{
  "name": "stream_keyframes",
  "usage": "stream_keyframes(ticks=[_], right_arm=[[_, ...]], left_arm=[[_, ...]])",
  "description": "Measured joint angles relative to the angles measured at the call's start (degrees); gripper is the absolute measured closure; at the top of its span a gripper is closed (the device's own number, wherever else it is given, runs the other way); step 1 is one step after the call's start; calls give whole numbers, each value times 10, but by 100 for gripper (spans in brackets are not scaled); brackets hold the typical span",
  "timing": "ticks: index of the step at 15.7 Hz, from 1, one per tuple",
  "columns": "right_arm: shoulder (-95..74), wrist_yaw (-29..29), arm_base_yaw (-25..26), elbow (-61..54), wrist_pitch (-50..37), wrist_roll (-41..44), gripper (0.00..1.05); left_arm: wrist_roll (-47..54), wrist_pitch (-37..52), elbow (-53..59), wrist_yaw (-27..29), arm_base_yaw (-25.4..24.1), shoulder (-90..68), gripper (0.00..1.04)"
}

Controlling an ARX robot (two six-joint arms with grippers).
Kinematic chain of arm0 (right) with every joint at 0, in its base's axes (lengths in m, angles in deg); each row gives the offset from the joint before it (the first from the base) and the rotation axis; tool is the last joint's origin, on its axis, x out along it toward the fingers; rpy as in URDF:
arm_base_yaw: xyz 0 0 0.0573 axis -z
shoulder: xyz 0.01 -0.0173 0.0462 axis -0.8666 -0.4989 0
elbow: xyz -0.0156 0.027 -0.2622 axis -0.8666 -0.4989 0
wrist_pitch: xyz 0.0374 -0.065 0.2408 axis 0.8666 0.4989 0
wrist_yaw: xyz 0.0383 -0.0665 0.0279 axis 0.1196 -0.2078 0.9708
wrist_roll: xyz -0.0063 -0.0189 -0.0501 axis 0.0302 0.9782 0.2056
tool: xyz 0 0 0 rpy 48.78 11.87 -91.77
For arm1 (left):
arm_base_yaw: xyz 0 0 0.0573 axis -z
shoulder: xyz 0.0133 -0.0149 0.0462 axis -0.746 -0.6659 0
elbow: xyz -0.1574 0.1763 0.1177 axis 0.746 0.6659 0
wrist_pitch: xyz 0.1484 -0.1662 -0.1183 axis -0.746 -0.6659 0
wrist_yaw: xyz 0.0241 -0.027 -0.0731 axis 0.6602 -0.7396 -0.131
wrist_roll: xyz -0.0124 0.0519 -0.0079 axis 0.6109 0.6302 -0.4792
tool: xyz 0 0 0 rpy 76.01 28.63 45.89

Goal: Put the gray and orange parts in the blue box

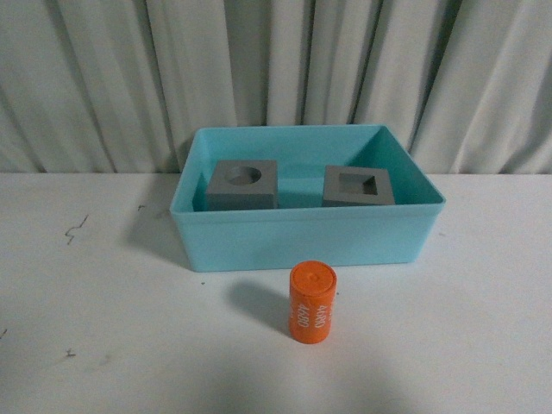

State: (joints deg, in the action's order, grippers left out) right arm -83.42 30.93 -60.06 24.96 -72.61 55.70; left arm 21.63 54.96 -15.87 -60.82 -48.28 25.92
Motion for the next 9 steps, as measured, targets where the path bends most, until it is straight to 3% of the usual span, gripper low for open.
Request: stream_keyframes(ticks=[9], right_arm=[[0, 0, 0, 0, 0, 0, 6]], left_arm=[[0, 7, 0, -2, 0, 1, 103]])
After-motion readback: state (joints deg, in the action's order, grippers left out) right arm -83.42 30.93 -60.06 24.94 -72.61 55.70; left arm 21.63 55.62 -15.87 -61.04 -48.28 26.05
